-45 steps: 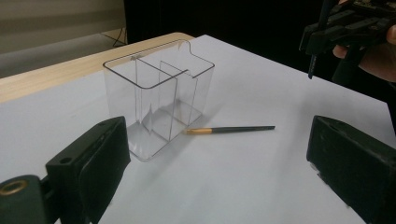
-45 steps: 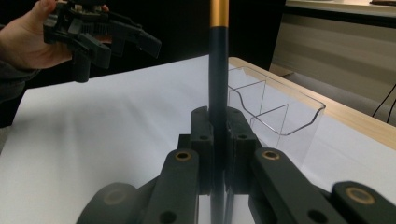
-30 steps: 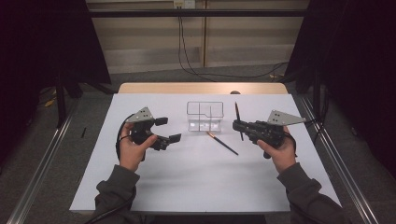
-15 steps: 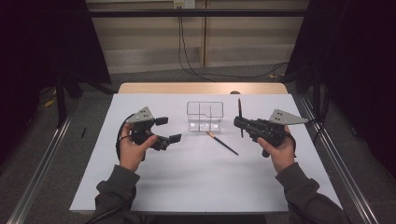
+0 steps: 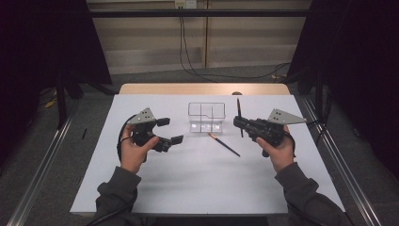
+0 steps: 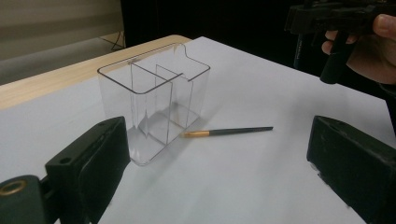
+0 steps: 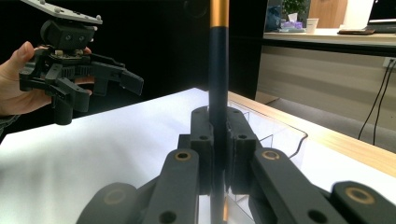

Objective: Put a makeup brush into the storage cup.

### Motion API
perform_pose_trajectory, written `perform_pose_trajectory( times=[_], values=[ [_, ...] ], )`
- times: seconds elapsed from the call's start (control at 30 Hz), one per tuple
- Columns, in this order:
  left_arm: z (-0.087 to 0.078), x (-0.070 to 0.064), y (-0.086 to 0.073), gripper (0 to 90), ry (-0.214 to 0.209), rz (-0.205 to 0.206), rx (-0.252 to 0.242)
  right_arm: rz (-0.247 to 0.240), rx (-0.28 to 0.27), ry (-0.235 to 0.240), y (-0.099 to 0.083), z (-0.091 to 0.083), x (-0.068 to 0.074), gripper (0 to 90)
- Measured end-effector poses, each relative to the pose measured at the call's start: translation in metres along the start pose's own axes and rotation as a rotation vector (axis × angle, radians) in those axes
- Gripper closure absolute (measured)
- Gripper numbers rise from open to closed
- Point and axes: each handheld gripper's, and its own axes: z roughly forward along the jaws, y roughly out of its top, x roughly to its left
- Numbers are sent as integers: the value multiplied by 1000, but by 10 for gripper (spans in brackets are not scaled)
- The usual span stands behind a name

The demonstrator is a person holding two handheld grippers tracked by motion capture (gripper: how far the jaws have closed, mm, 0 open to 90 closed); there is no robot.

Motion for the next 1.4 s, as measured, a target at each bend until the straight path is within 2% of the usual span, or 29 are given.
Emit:
perform_pose_trajectory(
  times=[0.23,0.27,0.3,0.47,0.53,0.63,0.93,1.17,1.4],
  values=[
    [-2,1,-1,35,7,0,-7,-2,2,1,-1,5,0,842],
    [-2,1,-2,33,-4,-2,-19,-3,3,-2,-1,5,0,842],
    [-2,1,-1,30,5,-2,-19,-2,8,-1,-1,5,0,843],
    [-3,1,-3,24,-3,-12,-38,2,-4,-13,-2,7,-1,842],
    [-4,1,-3,20,7,-5,-33,6,-10,-15,-2,7,-2,842],
    [-5,1,-3,16,-10,4,-46,6,-7,-16,-3,8,-3,842],
    [-10,0,-2,10,-13,11,-73,7,-12,-29,-2,11,-4,842],
    [-13,0,-3,12,2,11,-69,8,-9,-30,-3,15,-5,842],
    [-13,-1,-3,13,-11,13,-77,1,-11,-31,-2,21,-6,842]
  ],
)
